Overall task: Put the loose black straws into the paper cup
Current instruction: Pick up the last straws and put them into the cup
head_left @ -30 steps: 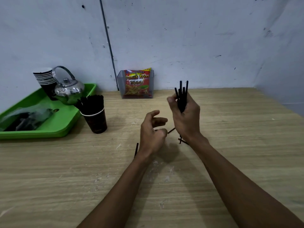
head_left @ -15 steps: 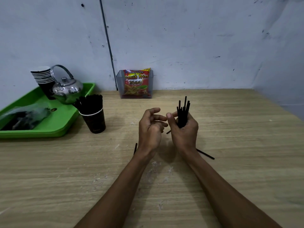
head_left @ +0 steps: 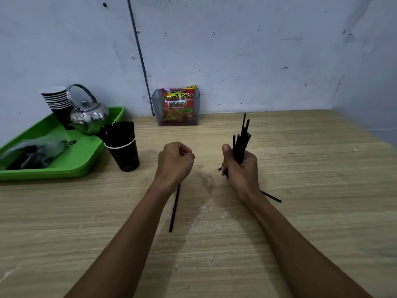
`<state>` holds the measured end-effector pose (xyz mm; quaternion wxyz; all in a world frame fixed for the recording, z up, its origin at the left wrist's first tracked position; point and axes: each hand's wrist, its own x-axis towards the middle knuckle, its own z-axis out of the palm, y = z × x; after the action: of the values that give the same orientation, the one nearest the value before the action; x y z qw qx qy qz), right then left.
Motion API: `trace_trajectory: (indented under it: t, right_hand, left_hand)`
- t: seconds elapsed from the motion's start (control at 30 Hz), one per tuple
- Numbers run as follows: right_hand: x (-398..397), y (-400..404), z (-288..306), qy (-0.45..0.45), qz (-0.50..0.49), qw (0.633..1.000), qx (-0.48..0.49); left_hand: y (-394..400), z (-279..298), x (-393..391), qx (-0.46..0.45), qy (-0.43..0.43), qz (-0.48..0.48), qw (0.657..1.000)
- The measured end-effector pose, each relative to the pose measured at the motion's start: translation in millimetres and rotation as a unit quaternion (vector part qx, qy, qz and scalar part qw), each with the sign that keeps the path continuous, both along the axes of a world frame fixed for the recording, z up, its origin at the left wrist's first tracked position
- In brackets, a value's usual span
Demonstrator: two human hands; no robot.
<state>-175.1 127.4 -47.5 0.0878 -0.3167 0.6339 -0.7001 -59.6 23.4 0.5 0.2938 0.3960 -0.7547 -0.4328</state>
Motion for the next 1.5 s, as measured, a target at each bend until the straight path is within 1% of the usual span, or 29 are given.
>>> trace_trajectory:
  t: [0.03,0.07,0.1,0.17,0.2,0.23,0.27,0.37,0.57,0.63,0.7,0.8,0.87,0.9,1.07,1.13,1.2,1.27,1.37,1.43,1.5]
  right_hand:
    - [0.7,-0.2,0.5,0.004,0.001,1.000,0.002]
    - [1.5,-0.6,0.1,0.003,0.008,1.000,0.007]
    - [2.9,-0.4,-0.3,-0.003,0.017,1.000,0.011]
    - [4.2,0.2,-0.2,-0.014,0.022,1.000,0.017]
    - [3.1,1.1,1.4,-0.013,0.017,1.000,0.015]
    - [1.3,2.4,4.4,-0.009,0.010,1.000,0.013]
    - [-1.1,4.3,8.7,-0.006,0.004,1.000,0.011]
    - [-10.9,14.3,23.3,-0.009,-0.005,0.999,0.032]
    - [-33.1,54.3,31.2,0.002,0.002,0.990,0.141]
    - [-36.9,68.1,30.9,0.027,-0.002,0.982,0.187]
    - [-37.7,78.3,31.7,0.081,-0.011,0.966,0.245]
    - [-38.6,87.2,29.8,0.155,-0.012,0.925,0.347]
    - [-39.0,89.9,25.3,0.163,-0.016,0.898,0.409]
    - [-38.7,91.2,23.5,0.159,-0.024,0.891,0.425]
    - [-34.9,95.0,18.6,0.135,-0.065,0.899,0.411]
    - [-36.9,95.0,15.3,0.139,-0.068,0.894,0.421]
    - [-41.7,95.7,13.4,0.150,-0.069,0.881,0.444]
    - [-49.6,98.8,12.0,0.140,-0.078,0.882,0.444]
    - [-62.7,100.7,13.9,0.075,-0.078,0.915,0.389]
    - [-65.7,97.9,17.4,0.004,-0.044,0.947,0.319]
    - [-64.3,94.6,21.4,-0.079,-0.004,0.962,0.263]
  left_hand:
    - [-2.9,0.3,5.1,-0.030,-0.068,0.004,0.997]
    - [-4.2,1.2,10.2,-0.059,-0.146,0.004,0.988]
    - [-3.7,3.3,15.6,-0.079,-0.233,-0.002,0.969]
    - [3.6,7.8,24.6,-0.098,-0.387,-0.027,0.917]
    - [8.5,8.1,26.8,-0.102,-0.434,-0.041,0.894]
    - [13.5,6.7,27.5,-0.105,-0.458,-0.053,0.881]
    - [18.6,4.2,27.5,-0.110,-0.464,-0.060,0.877]
    - [28.8,0.3,24.4,-0.136,-0.469,-0.056,0.871]
    - [43.9,1.9,15.4,-0.201,-0.485,-0.089,0.846]
    - [44.9,4.8,6.1,-0.192,-0.463,-0.104,0.859]
    - [44.2,9.9,-9.8,-0.177,-0.423,-0.120,0.881]
    - [41.3,15.2,-43.9,-0.193,-0.357,-0.134,0.904]
    - [40.1,16.3,-68.0,-0.209,-0.325,-0.144,0.911]
    - [39.4,15.4,-79.3,-0.219,-0.318,-0.152,0.910]
    - [33.8,-2.9,-115.7,-0.226,-0.284,-0.180,0.914]
    - [31.5,-13.1,-119.9,-0.228,-0.263,-0.181,0.920]
    - [28.0,-22.2,-117.7,-0.238,-0.237,-0.174,0.926]
    - [25.4,-26.8,-113.7,-0.255,-0.228,-0.165,0.925]
    - [25.6,-28.1,-110.5,-0.288,-0.244,-0.159,0.912]
    - [29.9,-27.4,-109.6,-0.317,-0.253,-0.152,0.901]
    - [33.8,-27.0,-109.3,-0.346,-0.280,-0.153,0.882]
